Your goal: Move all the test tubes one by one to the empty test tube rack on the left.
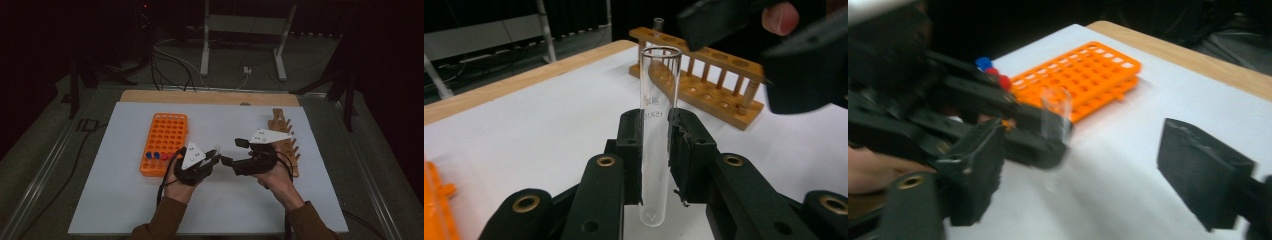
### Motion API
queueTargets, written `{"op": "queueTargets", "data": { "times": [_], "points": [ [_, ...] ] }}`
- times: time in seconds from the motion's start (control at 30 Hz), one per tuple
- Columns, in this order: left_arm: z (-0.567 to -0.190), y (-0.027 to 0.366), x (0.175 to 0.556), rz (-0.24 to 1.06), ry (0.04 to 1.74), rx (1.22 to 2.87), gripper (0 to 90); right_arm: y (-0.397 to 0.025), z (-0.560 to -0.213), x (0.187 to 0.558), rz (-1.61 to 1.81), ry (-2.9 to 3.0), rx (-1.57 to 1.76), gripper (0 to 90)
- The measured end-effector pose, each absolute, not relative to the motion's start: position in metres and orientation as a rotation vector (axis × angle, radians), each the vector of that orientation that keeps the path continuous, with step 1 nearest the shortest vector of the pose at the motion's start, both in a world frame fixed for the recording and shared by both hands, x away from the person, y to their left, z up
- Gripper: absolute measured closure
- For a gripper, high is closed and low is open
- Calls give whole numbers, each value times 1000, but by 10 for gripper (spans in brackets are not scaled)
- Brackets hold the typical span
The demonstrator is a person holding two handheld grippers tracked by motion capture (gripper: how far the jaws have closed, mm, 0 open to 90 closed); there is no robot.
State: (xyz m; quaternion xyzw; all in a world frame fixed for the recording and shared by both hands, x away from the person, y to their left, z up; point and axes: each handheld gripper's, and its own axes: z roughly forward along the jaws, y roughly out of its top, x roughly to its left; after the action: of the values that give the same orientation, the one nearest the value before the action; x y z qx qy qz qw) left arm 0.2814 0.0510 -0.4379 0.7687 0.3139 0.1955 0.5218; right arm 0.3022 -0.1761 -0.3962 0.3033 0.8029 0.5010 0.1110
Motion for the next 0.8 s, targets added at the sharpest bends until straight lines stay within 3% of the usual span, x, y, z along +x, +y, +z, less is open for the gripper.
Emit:
{"op": "queueTargets", "data": {
  "times": [0.23,0.4,0.8],
  "points": [
    [-430,68,283,488,789,1805,765,-190,-408,301,1428,2341,905,37],
    [-421,82,285,506,811,1768,764,-203,-416,301,1412,2320,957,1],
    [-398,127,287,572,855,1700,763,-230,-421,295,1377,2249,1025,0]
  ]
}}
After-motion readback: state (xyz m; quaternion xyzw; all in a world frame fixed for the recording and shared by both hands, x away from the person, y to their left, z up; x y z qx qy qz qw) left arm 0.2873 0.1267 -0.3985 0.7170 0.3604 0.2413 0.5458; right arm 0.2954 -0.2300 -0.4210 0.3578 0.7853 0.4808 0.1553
